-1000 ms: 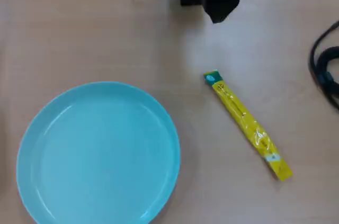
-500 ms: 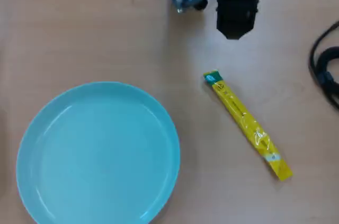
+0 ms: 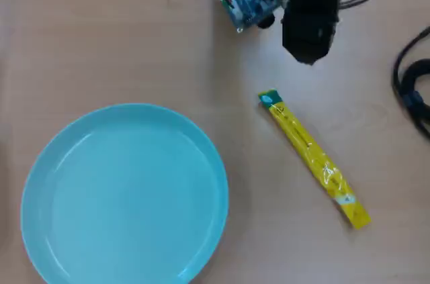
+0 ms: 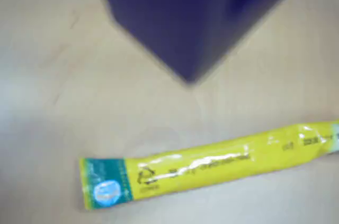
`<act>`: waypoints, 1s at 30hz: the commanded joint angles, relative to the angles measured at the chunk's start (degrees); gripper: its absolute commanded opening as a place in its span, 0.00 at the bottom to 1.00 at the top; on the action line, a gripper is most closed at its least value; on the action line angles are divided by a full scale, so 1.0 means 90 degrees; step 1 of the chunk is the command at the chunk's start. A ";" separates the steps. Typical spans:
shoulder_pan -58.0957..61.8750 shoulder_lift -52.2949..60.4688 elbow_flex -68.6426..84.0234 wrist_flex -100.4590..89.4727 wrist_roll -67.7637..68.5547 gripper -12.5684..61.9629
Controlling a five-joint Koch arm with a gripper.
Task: Pick up the yellow coffee stick, then put it in the green bowl
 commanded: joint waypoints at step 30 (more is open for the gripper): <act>-0.0234 -0.2773 -0.2471 -0.0078 0.2363 0.47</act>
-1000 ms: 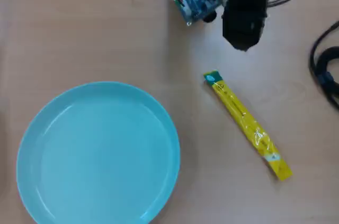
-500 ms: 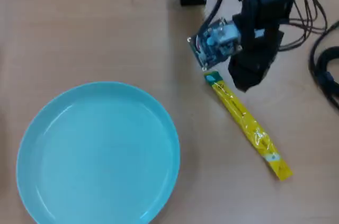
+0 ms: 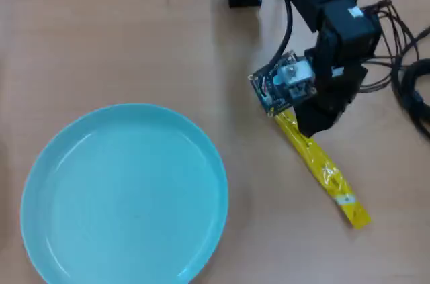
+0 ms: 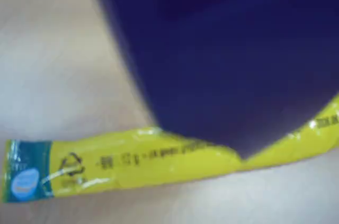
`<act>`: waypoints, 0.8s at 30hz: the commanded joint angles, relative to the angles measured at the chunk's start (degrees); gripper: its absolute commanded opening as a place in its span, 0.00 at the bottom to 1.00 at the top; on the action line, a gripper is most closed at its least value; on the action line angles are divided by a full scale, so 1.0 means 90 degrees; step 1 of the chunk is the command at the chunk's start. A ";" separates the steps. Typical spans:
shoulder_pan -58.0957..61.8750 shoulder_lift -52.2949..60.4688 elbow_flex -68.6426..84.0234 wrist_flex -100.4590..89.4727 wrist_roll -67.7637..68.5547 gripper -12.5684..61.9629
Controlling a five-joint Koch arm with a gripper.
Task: Pick up the yellow coffee stick, then put it in the green bowl
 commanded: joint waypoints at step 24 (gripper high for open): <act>-0.0146 -0.0771 -0.0596 -0.1016 0.0840 0.55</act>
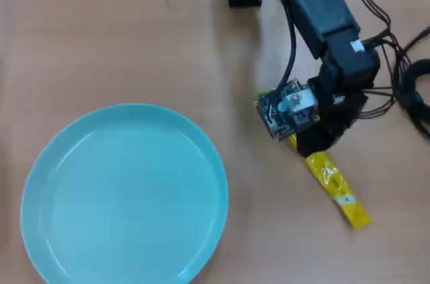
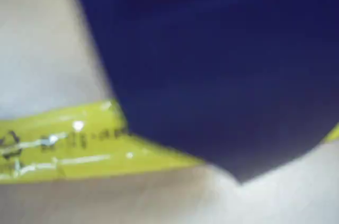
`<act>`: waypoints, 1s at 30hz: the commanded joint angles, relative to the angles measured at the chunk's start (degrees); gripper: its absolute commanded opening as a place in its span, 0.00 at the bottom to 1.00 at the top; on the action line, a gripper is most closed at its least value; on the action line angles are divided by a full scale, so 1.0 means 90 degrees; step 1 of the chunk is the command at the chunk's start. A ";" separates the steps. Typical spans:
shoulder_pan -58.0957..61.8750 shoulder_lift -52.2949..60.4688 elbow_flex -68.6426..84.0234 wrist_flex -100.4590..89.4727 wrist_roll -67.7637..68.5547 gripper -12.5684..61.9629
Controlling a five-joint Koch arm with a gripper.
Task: Pick up the yellow coffee stick, then put it in the green bowl
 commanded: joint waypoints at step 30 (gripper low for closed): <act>-0.0098 -0.0439 -0.0576 -0.0752 0.0723 0.60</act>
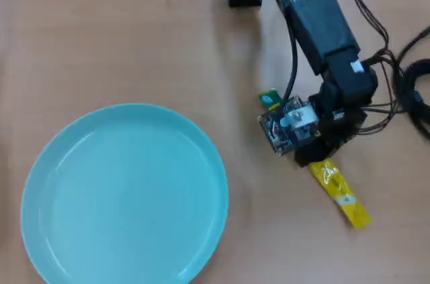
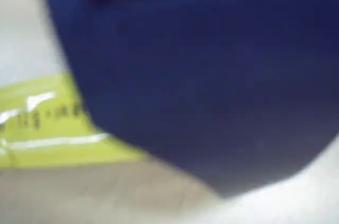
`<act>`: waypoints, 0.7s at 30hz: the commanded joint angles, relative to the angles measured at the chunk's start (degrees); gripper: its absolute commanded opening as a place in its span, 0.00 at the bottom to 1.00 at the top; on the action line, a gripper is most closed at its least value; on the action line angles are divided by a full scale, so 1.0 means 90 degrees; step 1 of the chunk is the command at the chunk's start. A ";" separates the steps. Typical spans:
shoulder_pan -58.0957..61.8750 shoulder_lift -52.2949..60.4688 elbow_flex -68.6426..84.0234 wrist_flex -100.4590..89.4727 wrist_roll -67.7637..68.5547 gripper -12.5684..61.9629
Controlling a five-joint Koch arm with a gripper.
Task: Pick up the yellow coffee stick, then put it in the green bowl
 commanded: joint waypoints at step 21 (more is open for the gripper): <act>0.0107 -0.0117 -0.0586 -0.0684 0.0078 0.63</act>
